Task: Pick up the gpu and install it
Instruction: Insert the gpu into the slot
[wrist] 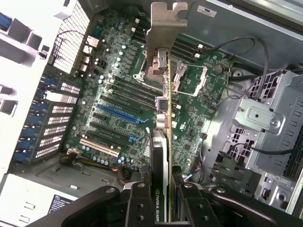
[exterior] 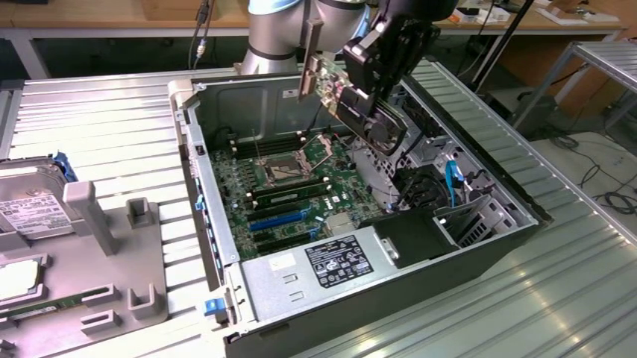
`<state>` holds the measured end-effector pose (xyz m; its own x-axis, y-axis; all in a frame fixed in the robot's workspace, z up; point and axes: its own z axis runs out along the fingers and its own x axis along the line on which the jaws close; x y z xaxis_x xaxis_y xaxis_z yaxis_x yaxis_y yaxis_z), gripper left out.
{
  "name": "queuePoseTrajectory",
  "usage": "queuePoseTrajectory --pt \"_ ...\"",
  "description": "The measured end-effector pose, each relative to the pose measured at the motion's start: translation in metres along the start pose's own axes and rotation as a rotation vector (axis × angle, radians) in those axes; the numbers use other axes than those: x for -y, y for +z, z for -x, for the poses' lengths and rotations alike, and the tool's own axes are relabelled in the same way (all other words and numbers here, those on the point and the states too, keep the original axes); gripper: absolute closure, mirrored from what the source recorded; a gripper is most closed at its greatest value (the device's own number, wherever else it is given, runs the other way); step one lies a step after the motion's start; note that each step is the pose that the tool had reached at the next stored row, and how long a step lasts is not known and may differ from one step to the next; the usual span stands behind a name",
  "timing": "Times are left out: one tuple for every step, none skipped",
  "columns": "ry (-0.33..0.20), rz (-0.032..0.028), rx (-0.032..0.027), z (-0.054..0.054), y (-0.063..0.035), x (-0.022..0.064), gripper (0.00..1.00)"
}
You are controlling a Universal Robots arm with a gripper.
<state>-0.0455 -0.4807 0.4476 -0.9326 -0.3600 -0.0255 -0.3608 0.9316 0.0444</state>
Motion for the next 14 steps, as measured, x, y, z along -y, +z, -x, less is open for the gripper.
queuePoseTrajectory --pt "-0.003 0.0001 -0.0002 0.0000 0.0000 0.0000 0.73" --pt "-0.006 0.0002 -0.0003 0.0000 0.0000 0.0000 0.73" --pt "-0.010 0.0003 -0.0005 0.0000 0.0000 0.0000 0.73" --pt "-0.014 0.0004 -0.0006 0.0000 0.0000 0.0000 0.73" --pt "-0.016 0.0006 -0.0006 0.0000 0.0001 0.0000 0.73" --pt "-0.021 0.0006 -0.0009 0.0000 0.0001 0.0000 0.73" --pt "-0.026 0.0007 -0.0011 0.0000 0.0001 0.0000 0.73" --pt "-0.029 0.0008 -0.0012 0.0000 0.0000 0.0000 0.73" --pt "-0.039 0.0010 -0.0017 0.0000 0.0000 0.0000 0.73" --pt "-0.049 0.0012 -0.0022 0.0000 0.0000 0.0000 0.73" --pt "-0.054 0.0014 -0.0024 0.0000 0.0000 0.0000 0.73" --pt "-0.057 0.0014 -0.0026 0.0000 0.0000 0.0000 0.73" --pt "-0.062 0.0016 -0.0028 0.0000 0.0000 0.0000 0.73" --pt "-0.066 0.0017 -0.0030 0.0000 0.0000 0.0000 0.73"
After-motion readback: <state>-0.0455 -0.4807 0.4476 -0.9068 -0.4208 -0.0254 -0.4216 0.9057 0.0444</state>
